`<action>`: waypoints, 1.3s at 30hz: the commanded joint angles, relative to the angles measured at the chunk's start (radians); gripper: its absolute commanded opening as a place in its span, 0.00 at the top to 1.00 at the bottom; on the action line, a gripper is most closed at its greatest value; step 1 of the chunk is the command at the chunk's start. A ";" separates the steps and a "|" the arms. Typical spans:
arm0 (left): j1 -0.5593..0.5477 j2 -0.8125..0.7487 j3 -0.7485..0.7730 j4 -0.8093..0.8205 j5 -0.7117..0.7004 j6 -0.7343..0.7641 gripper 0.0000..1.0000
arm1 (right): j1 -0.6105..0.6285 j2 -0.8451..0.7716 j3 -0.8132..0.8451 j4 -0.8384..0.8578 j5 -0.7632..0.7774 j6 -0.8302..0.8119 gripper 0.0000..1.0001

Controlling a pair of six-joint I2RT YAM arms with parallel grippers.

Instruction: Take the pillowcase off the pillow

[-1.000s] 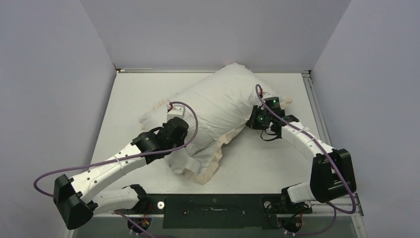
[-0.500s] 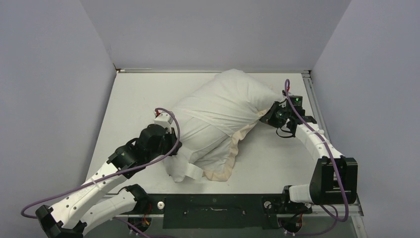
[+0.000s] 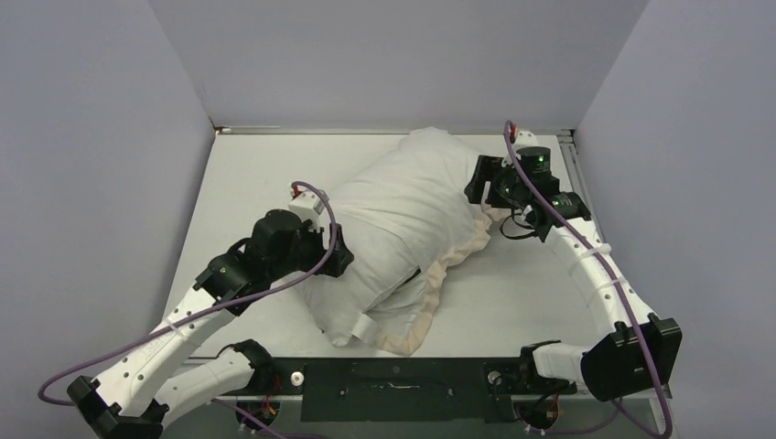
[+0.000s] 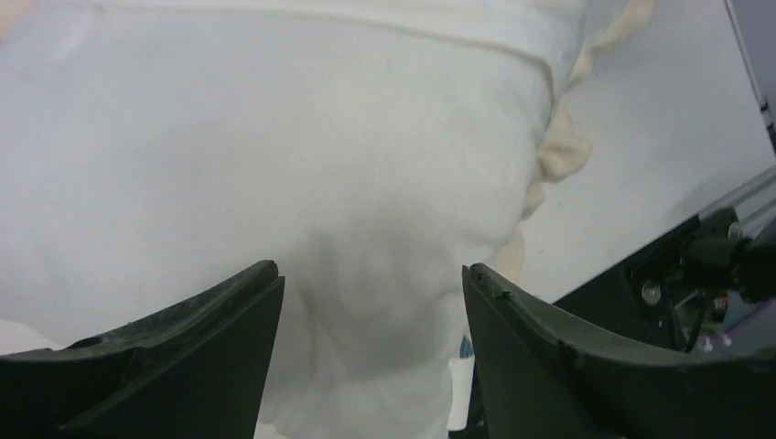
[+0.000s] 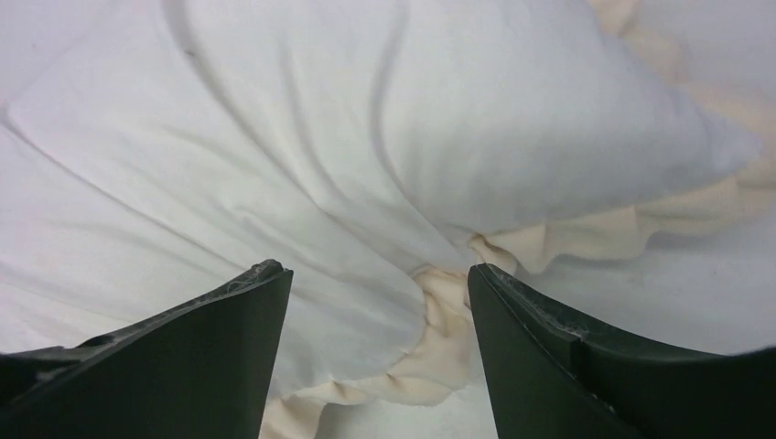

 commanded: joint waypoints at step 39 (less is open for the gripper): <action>0.420 0.194 -0.273 0.277 0.217 -0.225 0.62 | 0.608 0.972 1.180 -0.234 -0.019 -0.393 0.10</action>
